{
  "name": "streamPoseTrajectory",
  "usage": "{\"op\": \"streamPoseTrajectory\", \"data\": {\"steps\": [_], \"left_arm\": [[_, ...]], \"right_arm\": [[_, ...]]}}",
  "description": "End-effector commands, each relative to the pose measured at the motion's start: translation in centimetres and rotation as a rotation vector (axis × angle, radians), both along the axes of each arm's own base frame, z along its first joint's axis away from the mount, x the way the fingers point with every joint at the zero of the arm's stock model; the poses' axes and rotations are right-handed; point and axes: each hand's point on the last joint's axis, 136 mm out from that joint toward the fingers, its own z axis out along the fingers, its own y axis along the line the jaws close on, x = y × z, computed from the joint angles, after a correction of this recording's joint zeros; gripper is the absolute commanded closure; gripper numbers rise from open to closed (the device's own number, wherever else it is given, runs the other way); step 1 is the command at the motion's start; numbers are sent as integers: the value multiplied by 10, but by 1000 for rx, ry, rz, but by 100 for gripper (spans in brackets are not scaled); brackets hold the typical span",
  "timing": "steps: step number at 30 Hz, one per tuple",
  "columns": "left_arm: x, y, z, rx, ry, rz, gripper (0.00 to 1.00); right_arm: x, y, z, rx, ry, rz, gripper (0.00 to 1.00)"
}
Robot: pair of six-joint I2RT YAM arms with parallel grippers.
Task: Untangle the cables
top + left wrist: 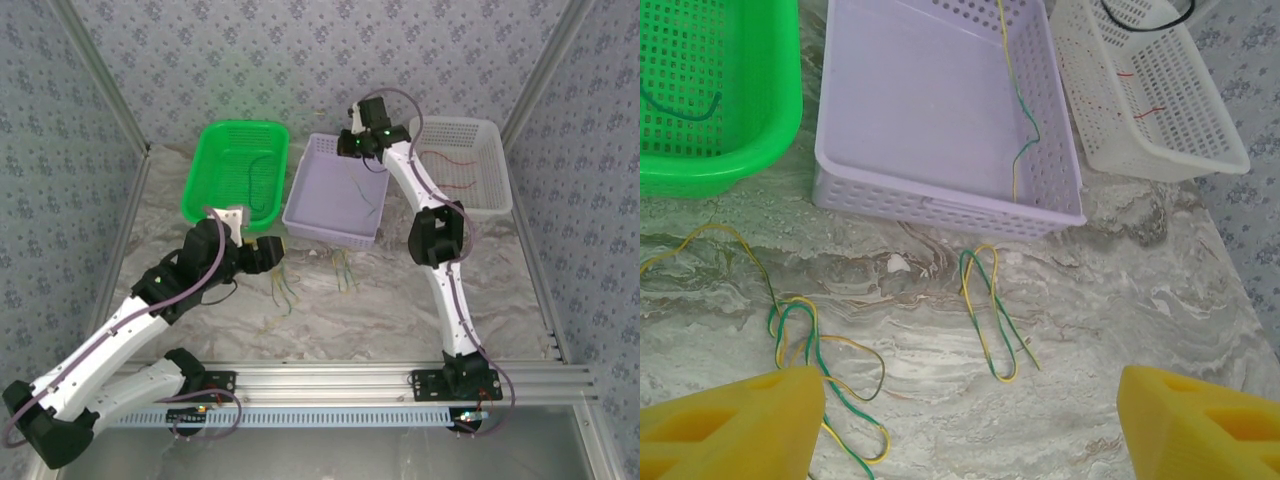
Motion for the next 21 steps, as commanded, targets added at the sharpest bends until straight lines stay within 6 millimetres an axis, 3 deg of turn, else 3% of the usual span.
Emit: {"op": "streamPoseTrajectory", "data": {"steps": [1,8,13,17,21], "left_arm": [[4,-2,1,-6,-18,-12,23],[20,-12,-20,-12,31,-1,26],[58,-34,-61,-32,166,76,28],[87,-60,-71,-106,196,94,32],[103,-69,-76,-103,203,121,34]], "right_arm": [[-3,-2,-38,-69,63,2,100],[-2,-7,-83,-128,114,-5,100],[-4,-10,-93,-177,117,-2,100],[-6,-11,-101,-210,129,-9,100],[-7,-19,-104,-250,144,-40,100]]}}
